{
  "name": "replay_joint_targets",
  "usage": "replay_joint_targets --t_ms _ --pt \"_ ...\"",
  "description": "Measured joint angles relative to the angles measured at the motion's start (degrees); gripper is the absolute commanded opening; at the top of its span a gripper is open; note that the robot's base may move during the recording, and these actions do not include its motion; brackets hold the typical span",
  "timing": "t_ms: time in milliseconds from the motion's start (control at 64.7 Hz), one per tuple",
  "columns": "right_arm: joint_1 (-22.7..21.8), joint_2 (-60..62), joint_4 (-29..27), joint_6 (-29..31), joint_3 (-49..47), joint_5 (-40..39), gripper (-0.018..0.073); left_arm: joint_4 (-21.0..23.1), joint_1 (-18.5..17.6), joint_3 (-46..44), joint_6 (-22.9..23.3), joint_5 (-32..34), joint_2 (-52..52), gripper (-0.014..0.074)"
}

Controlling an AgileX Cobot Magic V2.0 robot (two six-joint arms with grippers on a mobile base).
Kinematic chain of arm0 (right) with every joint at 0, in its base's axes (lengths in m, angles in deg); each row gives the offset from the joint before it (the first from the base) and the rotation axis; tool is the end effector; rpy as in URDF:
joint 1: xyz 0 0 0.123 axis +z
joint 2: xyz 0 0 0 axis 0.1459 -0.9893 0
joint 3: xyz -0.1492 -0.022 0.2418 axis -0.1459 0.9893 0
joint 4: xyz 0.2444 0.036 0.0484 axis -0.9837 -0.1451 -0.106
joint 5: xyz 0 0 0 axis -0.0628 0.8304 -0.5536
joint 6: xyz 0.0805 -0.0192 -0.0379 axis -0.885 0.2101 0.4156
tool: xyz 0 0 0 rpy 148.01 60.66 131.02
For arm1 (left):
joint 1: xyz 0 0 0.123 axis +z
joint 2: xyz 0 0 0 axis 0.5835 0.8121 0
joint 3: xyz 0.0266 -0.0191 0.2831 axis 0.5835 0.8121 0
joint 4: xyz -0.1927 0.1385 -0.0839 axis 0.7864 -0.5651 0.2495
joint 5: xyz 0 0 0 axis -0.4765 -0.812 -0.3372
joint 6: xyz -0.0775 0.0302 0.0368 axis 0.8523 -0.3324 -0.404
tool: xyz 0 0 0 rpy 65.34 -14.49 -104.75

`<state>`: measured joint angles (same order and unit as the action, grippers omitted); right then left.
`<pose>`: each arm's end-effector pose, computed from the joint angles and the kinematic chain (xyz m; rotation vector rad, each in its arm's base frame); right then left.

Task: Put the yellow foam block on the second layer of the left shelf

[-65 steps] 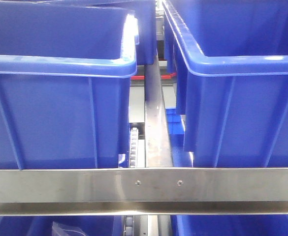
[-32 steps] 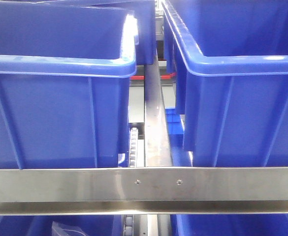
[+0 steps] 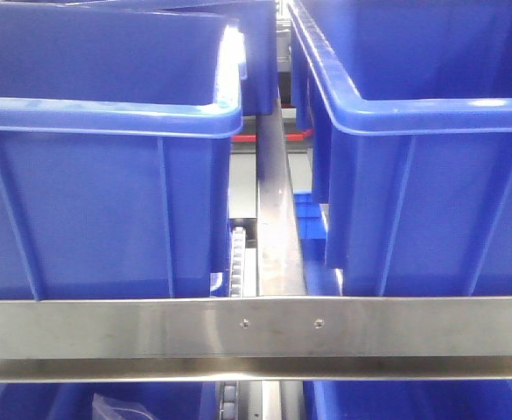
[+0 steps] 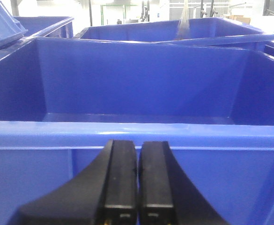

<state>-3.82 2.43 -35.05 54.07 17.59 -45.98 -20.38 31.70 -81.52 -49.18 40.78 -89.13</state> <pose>0.1806 0.0141 0.3396 -0.0437 1.5767 0.0765 0.0557 -0.0038 0.2123 0.0088 1.4827 -0.1033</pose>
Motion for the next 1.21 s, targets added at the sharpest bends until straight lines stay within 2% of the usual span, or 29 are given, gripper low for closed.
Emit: replay_joint_targets --t_ms 386,572,1205 --pt "0.0 26.2 0.0 0.0 21.1 0.5 0.0043 0.0 0.0 0.0 0.0 0.0 0.0 0.0124" --pt "0.0 37.5 0.0 0.0 26.6 4.1 0.0043 0.0 0.0 0.0 0.0 0.0 0.0 0.0124" --pt "-0.1 40.5 -0.2 0.0 27.8 6.1 0.0043 0.0 0.0 0.0 0.0 0.0 0.0 0.0124"
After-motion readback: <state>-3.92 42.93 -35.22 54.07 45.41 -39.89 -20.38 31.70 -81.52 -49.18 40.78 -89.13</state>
